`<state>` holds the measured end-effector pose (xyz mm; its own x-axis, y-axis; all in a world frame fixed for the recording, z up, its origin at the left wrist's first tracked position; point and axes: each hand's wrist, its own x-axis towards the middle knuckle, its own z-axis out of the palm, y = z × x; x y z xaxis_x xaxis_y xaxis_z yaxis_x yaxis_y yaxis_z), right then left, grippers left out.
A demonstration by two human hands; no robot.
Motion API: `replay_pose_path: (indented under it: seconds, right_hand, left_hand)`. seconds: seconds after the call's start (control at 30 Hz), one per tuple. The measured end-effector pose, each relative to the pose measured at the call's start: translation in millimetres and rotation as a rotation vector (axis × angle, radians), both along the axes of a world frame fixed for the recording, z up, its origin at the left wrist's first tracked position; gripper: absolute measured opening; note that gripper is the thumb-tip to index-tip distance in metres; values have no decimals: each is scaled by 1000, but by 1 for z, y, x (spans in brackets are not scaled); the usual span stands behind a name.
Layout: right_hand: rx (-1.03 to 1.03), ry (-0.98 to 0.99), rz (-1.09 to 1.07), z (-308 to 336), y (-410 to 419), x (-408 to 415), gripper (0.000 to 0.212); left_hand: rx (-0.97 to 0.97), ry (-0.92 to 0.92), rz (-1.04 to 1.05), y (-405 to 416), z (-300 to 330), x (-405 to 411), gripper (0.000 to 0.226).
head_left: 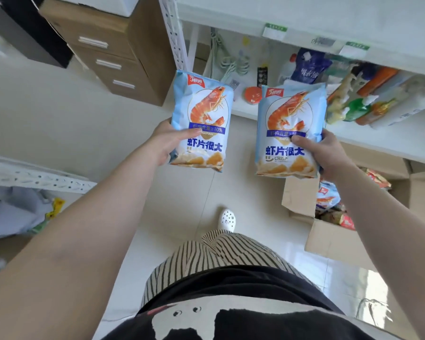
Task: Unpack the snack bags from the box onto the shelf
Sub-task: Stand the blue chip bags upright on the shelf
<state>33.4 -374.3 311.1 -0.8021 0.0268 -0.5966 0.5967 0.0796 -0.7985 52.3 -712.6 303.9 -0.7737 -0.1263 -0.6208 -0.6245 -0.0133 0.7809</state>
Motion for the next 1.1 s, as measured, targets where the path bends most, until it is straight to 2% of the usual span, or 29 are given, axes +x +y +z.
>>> replay_pose_path:
  seconds: [0.2, 0.37, 0.53, 0.67, 0.77, 0.83, 1.1]
  right_hand:
    - [13, 26, 19, 19, -19, -59, 35]
    - [24, 28, -6, 29, -22, -99, 28]
    - [13, 72, -119, 42, -23, -143, 35]
    - [31, 90, -218, 53, -28, -176, 27]
    - [14, 94, -276, 55, -32, -196, 30]
    - [4, 98, -299, 55, -36, -210, 33]
    - [-11, 143, -271, 53, -28, -296, 46]
  left_hand:
    - [23, 27, 7, -15, 7, -59, 44]
    - [26, 56, -85, -24, 17, -120, 39]
    - [27, 161, -205, -26, 41, -206, 27]
    - [0, 190, -292, -34, 53, -271, 47]
    - [-15, 172, -343, -34, 55, -308, 39]
    - [-26, 163, -345, -30, 56, -330, 35]
    - [2, 208, -261, -6, 59, -407, 43]
